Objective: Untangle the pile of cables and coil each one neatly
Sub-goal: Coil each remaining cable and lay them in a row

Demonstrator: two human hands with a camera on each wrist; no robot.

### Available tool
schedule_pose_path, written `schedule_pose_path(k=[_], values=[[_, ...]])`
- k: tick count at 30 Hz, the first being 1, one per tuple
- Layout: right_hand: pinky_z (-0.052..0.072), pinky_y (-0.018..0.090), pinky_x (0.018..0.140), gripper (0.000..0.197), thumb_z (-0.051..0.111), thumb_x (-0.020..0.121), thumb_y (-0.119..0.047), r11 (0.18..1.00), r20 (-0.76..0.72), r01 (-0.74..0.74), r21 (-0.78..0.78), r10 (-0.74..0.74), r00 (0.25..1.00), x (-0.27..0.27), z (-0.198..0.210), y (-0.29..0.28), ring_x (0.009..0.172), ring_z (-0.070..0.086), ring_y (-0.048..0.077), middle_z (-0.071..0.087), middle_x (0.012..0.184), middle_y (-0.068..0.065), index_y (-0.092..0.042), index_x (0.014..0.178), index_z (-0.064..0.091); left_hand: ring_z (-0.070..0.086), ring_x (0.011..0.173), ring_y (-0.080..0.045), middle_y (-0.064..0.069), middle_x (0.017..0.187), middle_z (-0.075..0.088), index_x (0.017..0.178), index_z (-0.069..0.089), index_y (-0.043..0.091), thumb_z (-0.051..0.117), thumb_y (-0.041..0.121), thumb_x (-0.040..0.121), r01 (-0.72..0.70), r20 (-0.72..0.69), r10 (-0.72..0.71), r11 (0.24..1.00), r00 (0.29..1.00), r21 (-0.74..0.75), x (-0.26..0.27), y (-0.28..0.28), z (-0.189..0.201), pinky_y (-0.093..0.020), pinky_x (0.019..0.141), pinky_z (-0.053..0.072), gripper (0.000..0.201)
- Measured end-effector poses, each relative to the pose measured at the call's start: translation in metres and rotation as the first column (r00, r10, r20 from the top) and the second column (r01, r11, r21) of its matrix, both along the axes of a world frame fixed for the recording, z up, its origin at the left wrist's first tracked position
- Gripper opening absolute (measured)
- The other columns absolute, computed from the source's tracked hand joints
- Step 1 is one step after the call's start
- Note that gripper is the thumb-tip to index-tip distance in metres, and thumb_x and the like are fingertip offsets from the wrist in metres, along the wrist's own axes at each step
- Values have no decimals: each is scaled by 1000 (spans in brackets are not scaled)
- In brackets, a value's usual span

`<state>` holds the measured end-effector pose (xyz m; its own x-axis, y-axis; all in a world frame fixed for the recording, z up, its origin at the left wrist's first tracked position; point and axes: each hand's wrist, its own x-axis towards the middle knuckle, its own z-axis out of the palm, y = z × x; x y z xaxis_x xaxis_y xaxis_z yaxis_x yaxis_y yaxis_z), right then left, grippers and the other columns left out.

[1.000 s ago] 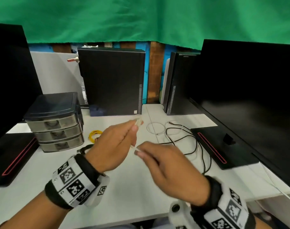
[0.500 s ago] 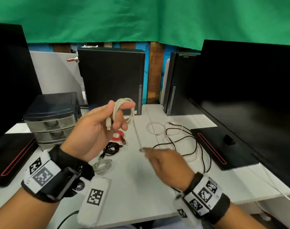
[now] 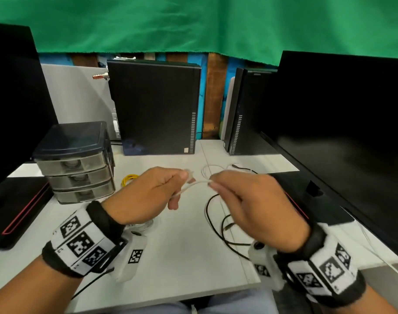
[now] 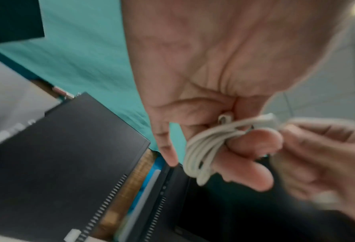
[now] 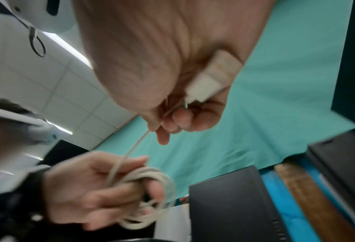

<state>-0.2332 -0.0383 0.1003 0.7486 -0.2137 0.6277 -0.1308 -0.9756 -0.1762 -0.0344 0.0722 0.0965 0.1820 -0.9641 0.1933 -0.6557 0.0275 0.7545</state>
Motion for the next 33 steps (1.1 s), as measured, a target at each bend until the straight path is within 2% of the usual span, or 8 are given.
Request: schedule_pose_path(k=[2, 5, 10, 14, 20, 26, 30, 33], values=[[51, 42, 59, 26, 47, 104, -33, 996, 20, 73, -52, -72, 997, -4, 3, -16, 68, 59, 19, 63, 77, -5, -18, 98, 69, 67, 76, -3, 4, 56, 60, 91, 74, 2, 34, 45, 97, 139, -143, -127, 987, 981, 80, -10, 3, 3, -25, 94, 45, 59], [51, 37, 65, 28, 49, 103, -34, 998, 37, 61, -3, -61, 997, -8, 1, -33, 71, 60, 15, 66, 78, -6, -20, 102, 72, 66, 81, -41, -23, 59, 52, 87, 79, 29, 32, 35, 106, 317, -378, -285, 948, 881, 25, -21, 7, 9, -24, 104, 42, 51], [54, 38, 66, 25, 50, 104, -31, 945, -48, 8, 327, 8, 999, 0, -10, -31, 66, 63, 10, 63, 70, -8, -21, 90, 68, 49, 54, -17, 1, 53, 36, 112, 71, -3, 36, 29, 102, 210, -658, -330, 943, 677, -257, -31, 4, 15, -20, 74, 48, 48], [55, 30, 66, 22, 51, 103, -22, 819, -94, 3, 574, 62, 994, 14, -20, -8, 62, 65, 8, 65, 66, -4, -14, 90, 68, 50, 61, -15, 1, 57, 35, 116, 69, 0, 35, 33, 99, -23, -802, -220, 960, 555, -280, -31, -2, 17, -24, 74, 48, 50], [54, 32, 62, 22, 50, 105, -18, 145, 66, -74, 987, 60, 996, 29, -24, 26, 58, 62, 19, 61, 67, 7, -1, 103, 64, 66, 94, -11, -2, 77, 70, 88, 66, -1, 33, 41, 104, -131, -420, -12, 941, 908, -311, -39, -13, -10, -41, 99, 43, 56], [54, 26, 60, 17, 52, 101, -12, -216, 245, -231, 949, 43, 969, 28, -18, 38, 71, 66, 13, 64, 83, 7, -10, 93, 68, 62, 79, -20, -3, 80, 63, 100, 62, 26, 35, 33, 103, -165, -374, -5, 891, 927, -422, -55, -13, -24, -19, 82, 50, 29], [52, 26, 65, 19, 51, 100, -6, -163, 297, -272, 948, 158, 942, 22, -11, 41, 86, 66, 14, 71, 90, 1, -10, 103, 69, 56, 70, -9, 0, 69, 53, 110, 65, 9, 37, 36, 103, -228, -531, -37, 876, 847, -426, -56, -11, -16, -22, 76, 47, 40], [49, 22, 62, 15, 59, 96, -2, 218, 194, -224, 950, 150, 969, 21, -16, 44, 78, 67, 10, 74, 81, -1, -11, 100, 71, 41, 58, -13, 2, 58, 36, 104, 70, 7, 40, 37, 103, -301, -671, -13, 887, 742, -351, -50, -12, -10, -22, 60, 39, 43]])
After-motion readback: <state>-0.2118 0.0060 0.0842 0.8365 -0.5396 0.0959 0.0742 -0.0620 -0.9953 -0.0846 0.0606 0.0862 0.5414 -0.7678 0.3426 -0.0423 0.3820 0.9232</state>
